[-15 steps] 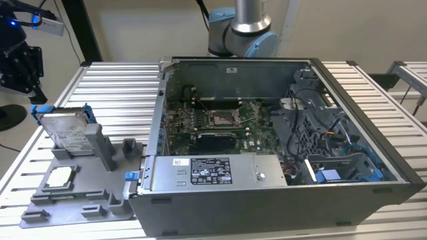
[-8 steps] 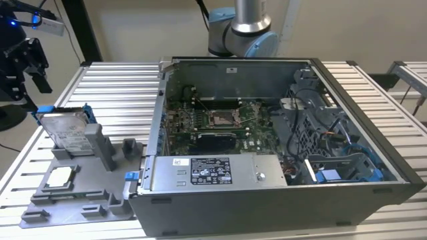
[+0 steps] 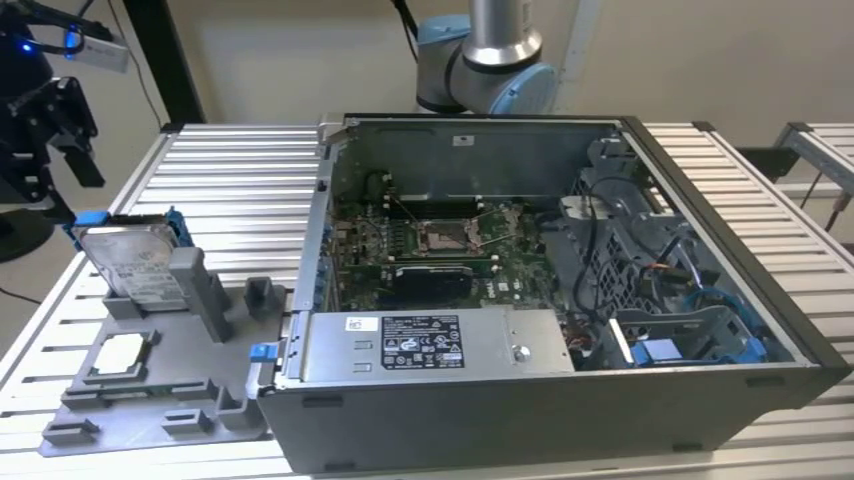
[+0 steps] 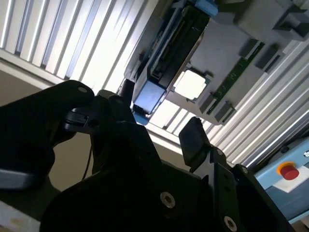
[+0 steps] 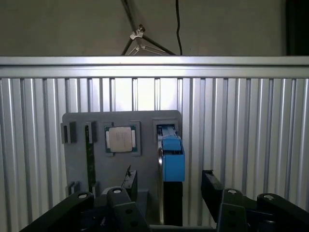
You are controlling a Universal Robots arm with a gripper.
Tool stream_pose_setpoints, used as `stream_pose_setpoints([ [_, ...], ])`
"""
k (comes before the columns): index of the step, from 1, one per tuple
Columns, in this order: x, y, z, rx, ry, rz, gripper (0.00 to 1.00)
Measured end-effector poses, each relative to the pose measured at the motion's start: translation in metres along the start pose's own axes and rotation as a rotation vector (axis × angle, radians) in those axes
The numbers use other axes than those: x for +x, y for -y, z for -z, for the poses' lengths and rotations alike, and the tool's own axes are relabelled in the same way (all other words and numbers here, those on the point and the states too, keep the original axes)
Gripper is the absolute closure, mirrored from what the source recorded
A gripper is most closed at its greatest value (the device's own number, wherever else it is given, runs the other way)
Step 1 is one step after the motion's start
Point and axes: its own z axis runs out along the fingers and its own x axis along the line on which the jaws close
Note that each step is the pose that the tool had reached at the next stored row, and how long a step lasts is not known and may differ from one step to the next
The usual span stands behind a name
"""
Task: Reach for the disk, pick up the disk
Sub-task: 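Pick up the disk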
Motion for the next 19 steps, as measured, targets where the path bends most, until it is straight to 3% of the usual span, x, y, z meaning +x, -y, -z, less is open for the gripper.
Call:
stream_pose_setpoints([
  [19, 0.0, -0.0003, -0.0181, 0.0034, 0.0001, 0.02, 0.0],
])
